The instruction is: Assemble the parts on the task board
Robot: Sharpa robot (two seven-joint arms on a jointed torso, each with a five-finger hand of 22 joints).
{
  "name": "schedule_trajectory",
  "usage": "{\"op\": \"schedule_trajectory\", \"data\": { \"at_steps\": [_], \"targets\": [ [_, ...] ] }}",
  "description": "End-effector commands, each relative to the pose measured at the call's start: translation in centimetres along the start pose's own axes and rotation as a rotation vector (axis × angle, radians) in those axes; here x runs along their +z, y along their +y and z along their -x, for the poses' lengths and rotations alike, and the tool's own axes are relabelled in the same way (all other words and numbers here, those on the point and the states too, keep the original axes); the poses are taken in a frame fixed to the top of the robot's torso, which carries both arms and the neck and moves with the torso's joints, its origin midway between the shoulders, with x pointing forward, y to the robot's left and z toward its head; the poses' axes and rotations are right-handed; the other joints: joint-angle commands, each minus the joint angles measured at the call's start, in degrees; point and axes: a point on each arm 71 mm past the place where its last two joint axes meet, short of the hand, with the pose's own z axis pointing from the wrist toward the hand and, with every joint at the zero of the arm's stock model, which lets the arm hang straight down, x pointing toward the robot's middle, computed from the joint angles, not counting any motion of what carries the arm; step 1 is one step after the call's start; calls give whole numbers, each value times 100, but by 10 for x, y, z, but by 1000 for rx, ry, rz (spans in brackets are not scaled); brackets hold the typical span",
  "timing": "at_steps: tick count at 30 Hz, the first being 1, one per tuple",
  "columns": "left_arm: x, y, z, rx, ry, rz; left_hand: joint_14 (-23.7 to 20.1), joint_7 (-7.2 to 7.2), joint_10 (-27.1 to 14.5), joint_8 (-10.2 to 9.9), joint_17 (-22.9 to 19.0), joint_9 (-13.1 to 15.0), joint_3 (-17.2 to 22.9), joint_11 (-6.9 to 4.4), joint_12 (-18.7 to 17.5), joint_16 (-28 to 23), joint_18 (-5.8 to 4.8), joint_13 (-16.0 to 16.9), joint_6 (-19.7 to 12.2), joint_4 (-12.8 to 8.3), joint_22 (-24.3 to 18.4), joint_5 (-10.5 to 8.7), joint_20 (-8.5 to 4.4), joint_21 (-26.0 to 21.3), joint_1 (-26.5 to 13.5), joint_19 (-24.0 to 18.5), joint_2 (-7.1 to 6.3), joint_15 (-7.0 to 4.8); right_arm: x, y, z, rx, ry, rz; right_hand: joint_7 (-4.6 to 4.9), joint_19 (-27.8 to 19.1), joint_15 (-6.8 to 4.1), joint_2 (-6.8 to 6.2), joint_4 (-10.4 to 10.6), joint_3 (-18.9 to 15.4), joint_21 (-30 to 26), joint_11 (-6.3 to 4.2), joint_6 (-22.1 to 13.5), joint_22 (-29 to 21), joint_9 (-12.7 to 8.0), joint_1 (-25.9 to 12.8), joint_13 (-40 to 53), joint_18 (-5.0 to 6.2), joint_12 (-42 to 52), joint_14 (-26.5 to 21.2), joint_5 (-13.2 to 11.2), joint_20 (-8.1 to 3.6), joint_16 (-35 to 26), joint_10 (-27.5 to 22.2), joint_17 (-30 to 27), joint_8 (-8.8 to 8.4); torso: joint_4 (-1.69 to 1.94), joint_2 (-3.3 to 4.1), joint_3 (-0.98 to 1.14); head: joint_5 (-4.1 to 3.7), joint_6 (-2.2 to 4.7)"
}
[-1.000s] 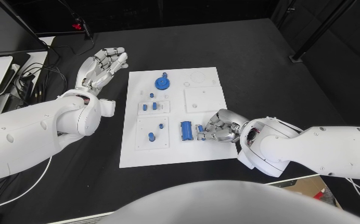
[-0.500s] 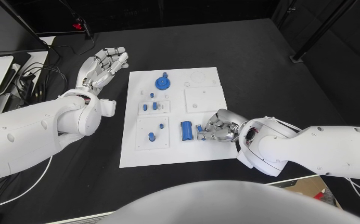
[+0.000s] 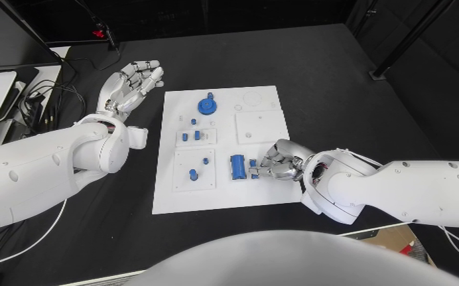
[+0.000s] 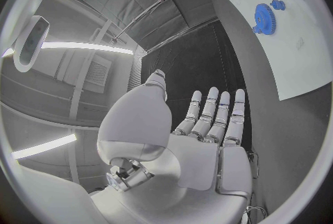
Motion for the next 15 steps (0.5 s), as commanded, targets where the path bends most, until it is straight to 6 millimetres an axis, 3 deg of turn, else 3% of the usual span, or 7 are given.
{"op": "schedule_trajectory", "data": {
  "at_steps": [1,7,10,12,15],
  "targets": [
    [1,-6,-1,-6,6,-68,-25,904,-38,28,-5,-5,-28,14,20,38,11,-9,-42,-13,-6,25,-5,35,-2,4,45,-17,0,3,0,-3,-1,17,10,597,-32,16,4,-129,19,-29,48,1510,0,-125,1506,-42,14,586,-192,-12,14,596,1509,-53,2,0,0,-3,0],
    [1,-6,-1,-7,7,-68,-25,904,-38,28,-5,-5,-28,14,20,38,11,-9,-42,-13,-6,25,-5,35,-2,4,45,-17,-1,2,2,0,-15,23,7,597,-39,95,9,-416,19,-32,84,1510,23,-365,1506,-42,14,586,-785,-17,14,596,1509,-89,-1,1,2,6,0],
    [1,-6,-1,-7,7,-68,-25,904,-38,28,-5,-5,-28,14,20,38,11,-9,-42,-13,-6,25,-5,35,-2,4,45,-17,-2,0,4,-10,-22,28,3,597,-61,108,6,-484,19,-32,109,1510,39,-385,1506,-42,14,586,-942,-30,14,596,1509,-82,-2,0,2,4,0],
    [1,-6,-1,-6,6,-68,-26,904,-42,31,-15,-6,-31,14,28,44,11,-13,-46,-14,-7,30,-5,36,4,2,54,-17,-4,-1,5,-23,-23,30,-11,597,-82,61,-5,-518,19,-42,136,1510,64,-306,1506,-42,14,586,-1047,-46,14,596,1509,-47,-2,1,3,5,0],
    [1,-6,-1,-6,6,-68,-26,904,-43,32,-18,-6,-32,14,32,47,11,-14,-47,-14,-7,31,-5,36,5,2,58,-17,-5,-4,7,-47,-15,32,-60,597,-121,-115,8,-545,19,-87,219,1510,156,-99,1506,-42,14,586,-1297,-83,14,596,1509,87,-3,-2,1,3,0]
  ]
}}
